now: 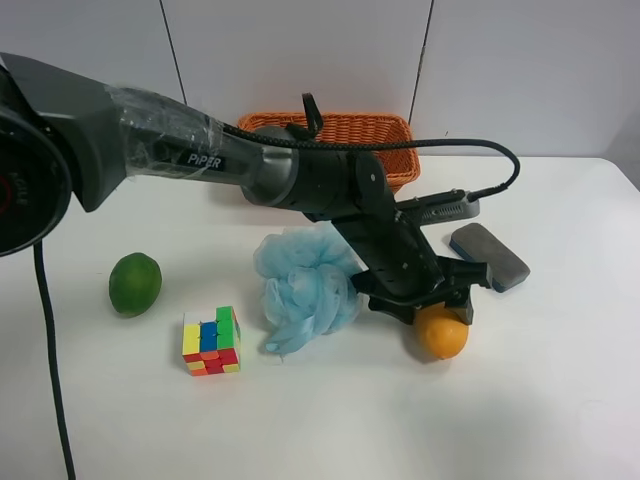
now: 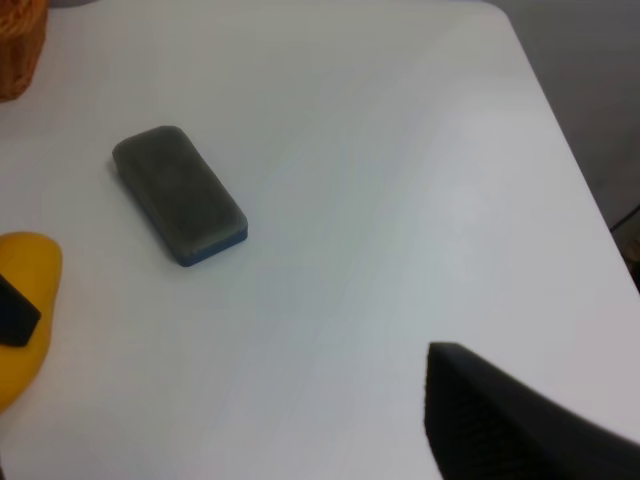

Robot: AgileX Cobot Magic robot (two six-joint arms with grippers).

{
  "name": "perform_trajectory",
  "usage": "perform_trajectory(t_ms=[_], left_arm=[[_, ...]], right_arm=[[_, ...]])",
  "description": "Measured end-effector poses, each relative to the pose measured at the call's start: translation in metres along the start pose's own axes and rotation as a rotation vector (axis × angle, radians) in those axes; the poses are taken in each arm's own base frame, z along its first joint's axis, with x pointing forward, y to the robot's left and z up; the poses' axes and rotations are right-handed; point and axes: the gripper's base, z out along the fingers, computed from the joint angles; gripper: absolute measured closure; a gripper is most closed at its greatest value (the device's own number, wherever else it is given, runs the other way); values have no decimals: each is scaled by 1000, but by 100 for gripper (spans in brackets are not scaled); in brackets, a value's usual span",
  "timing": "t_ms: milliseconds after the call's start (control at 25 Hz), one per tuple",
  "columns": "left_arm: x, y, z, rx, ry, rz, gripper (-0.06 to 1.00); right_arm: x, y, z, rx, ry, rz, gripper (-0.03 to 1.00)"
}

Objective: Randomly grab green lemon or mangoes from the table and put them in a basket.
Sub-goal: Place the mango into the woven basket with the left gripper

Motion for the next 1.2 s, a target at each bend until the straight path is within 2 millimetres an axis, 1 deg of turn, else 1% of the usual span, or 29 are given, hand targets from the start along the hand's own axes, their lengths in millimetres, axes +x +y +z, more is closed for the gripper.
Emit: perform_trajectory(t_ms=[120, 200, 320, 440, 520, 600, 720, 840, 960, 1000, 1120, 1200], left_arm=[[-12, -17, -16, 40, -34, 27, 28], [-25, -34, -34, 75, -84, 67, 28], [-50, -62, -68, 119, -187, 161, 28], [-76, -74, -100, 113, -288, 250, 28], [-94, -68, -120, 73, -350, 295, 28], [-113, -55, -140, 19, -415, 325, 28], [-137, -23, -165, -87, -487, 338, 28], [-158, 21, -187, -204, -537, 321, 28], [-173, 62, -202, -297, -578, 297, 28], [-176, 75, -205, -316, -582, 280, 28], [-182, 107, -198, -356, -566, 240, 28], [-181, 123, -182, -367, -518, 215, 28]], right_arm=[[0, 0, 0, 0, 0, 0, 15], [0, 0, 0, 0, 0, 0, 15], [0, 0, 0, 0, 0, 0, 15], [0, 0, 0, 0, 0, 0, 15], [0, 0, 0, 0, 0, 0, 15], [0, 0, 0, 0, 0, 0, 15], [0, 0, 0, 0, 0, 0, 15], [0, 0, 0, 0, 0, 0, 15], [0, 0, 0, 0, 0, 0, 15], [0, 0, 0, 0, 0, 0, 15], [0, 0, 0, 0, 0, 0, 15], [0, 0, 0, 0, 0, 0, 15]])
